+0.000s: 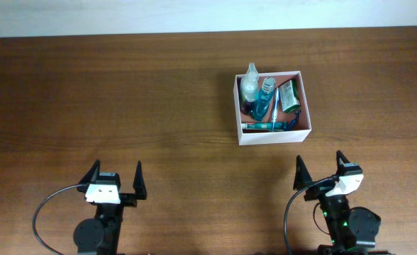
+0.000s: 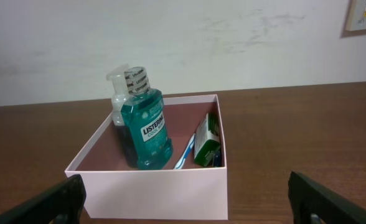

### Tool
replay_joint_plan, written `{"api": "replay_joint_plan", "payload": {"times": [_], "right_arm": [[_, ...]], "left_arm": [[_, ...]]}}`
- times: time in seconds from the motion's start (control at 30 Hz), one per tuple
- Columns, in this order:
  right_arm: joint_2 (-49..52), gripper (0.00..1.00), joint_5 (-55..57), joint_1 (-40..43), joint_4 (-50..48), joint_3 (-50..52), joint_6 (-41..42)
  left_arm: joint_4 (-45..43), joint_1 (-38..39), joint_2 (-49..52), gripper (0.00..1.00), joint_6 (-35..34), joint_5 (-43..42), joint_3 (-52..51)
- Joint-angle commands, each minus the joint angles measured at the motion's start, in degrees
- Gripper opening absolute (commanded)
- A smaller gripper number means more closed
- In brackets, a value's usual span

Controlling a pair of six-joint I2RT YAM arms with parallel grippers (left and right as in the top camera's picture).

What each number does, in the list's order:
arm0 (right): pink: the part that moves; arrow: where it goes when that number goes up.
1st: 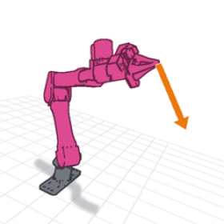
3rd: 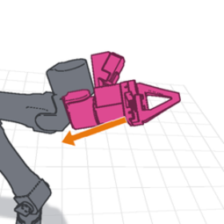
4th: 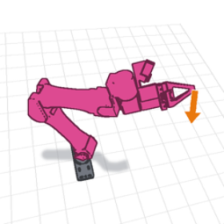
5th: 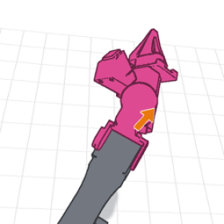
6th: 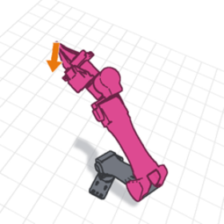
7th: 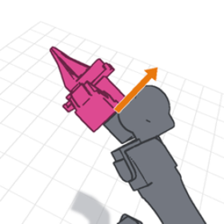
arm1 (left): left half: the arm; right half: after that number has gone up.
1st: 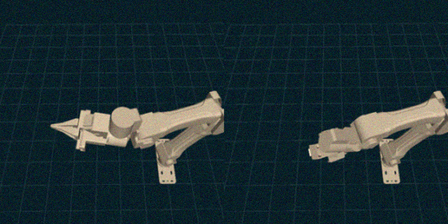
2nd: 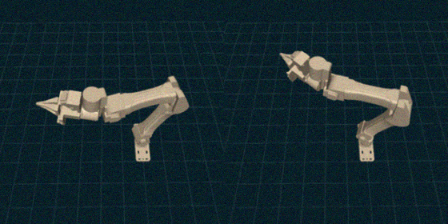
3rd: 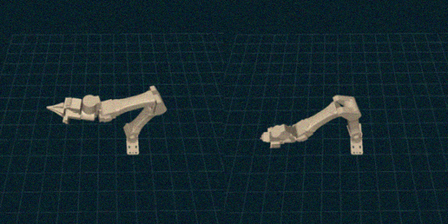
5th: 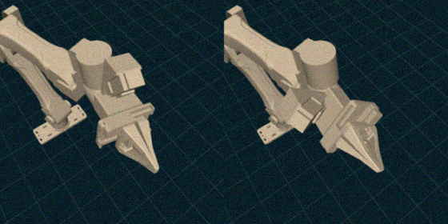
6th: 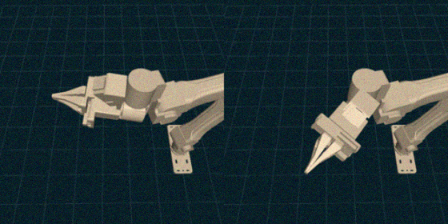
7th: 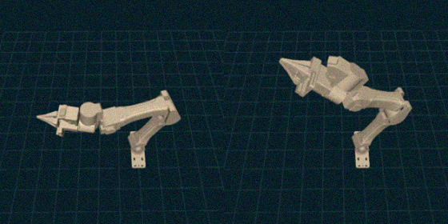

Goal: Pack container

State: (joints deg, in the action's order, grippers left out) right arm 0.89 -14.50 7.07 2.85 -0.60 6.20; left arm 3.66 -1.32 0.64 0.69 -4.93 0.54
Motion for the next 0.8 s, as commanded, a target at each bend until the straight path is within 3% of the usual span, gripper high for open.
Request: {"api": "replay_joint_plan", "payload": {"times": [0.0, 0.23, 0.77], "right_arm": [[-0.6, 0.99, -0.1, -0.3, 0.3, 0.3, 0.2], [-0.6, 0.99, -0.1, -0.3, 0.3, 0.3, 0.2], [-0.6, 0.99, -0.1, -0.3, 0.3, 0.3, 0.2]], "left_arm": [[0.5, -0.3, -0.4, 0.99, 1.0, 0.2, 0.0], [0.5, -0.3, -0.4, 0.99, -6.7, 0.1, 0.0], [0.9, -0.3, -0.3, 0.99, -3.7, 3.2, 0.0]]}}
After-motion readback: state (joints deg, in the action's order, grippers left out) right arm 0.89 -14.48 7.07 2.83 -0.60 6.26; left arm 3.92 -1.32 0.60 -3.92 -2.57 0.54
